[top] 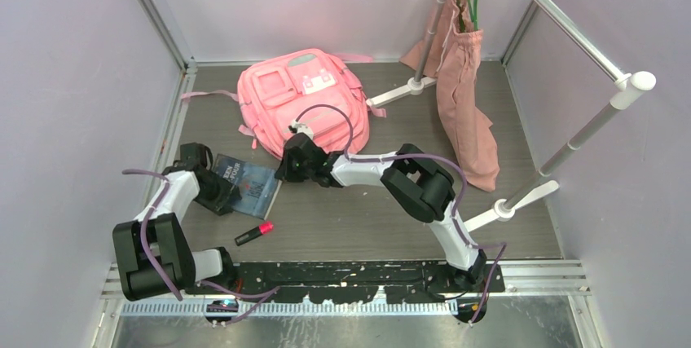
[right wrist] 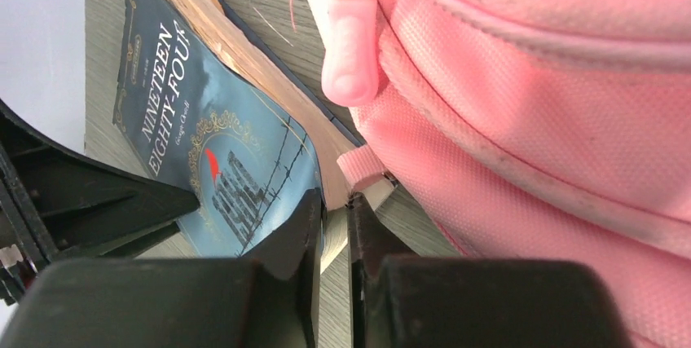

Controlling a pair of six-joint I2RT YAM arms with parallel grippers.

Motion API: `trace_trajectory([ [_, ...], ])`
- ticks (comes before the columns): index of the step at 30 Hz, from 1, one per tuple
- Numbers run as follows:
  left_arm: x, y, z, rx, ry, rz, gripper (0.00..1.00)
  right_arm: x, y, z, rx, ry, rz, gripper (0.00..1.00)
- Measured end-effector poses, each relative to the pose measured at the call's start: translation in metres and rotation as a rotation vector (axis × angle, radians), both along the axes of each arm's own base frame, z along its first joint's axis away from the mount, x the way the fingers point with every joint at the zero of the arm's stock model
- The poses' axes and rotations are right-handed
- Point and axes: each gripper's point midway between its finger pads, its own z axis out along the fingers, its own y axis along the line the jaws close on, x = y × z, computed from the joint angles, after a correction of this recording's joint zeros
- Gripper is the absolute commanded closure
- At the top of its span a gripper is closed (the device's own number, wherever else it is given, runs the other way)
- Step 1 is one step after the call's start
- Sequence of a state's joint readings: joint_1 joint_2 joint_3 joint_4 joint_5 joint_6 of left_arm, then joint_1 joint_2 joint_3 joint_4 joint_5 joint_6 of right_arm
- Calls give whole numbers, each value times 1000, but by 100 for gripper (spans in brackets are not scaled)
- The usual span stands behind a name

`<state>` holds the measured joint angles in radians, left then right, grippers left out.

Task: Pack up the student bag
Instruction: Pick up the book from the center of the board.

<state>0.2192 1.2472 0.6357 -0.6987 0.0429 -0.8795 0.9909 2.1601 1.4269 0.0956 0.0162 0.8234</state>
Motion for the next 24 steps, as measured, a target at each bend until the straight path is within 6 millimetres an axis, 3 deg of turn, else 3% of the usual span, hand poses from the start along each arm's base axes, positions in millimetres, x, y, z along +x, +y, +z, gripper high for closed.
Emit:
trace_trajectory([
  [9, 2, -2, 0, -15, -7, -25, 56, -2, 1, 10, 6, -22, 46, 99],
  [16, 9, -5, 9, -30, -27, -52, 55, -12, 4, 63, 44, -112, 109, 99],
  [20, 27, -3, 35, -21, -107, -69, 53, -19, -2, 96, 45, -170, 151, 99],
  [24, 49, 3, 77, 17, -223, -92, 52, -26, -6, 118, 30, -201, 205, 99],
])
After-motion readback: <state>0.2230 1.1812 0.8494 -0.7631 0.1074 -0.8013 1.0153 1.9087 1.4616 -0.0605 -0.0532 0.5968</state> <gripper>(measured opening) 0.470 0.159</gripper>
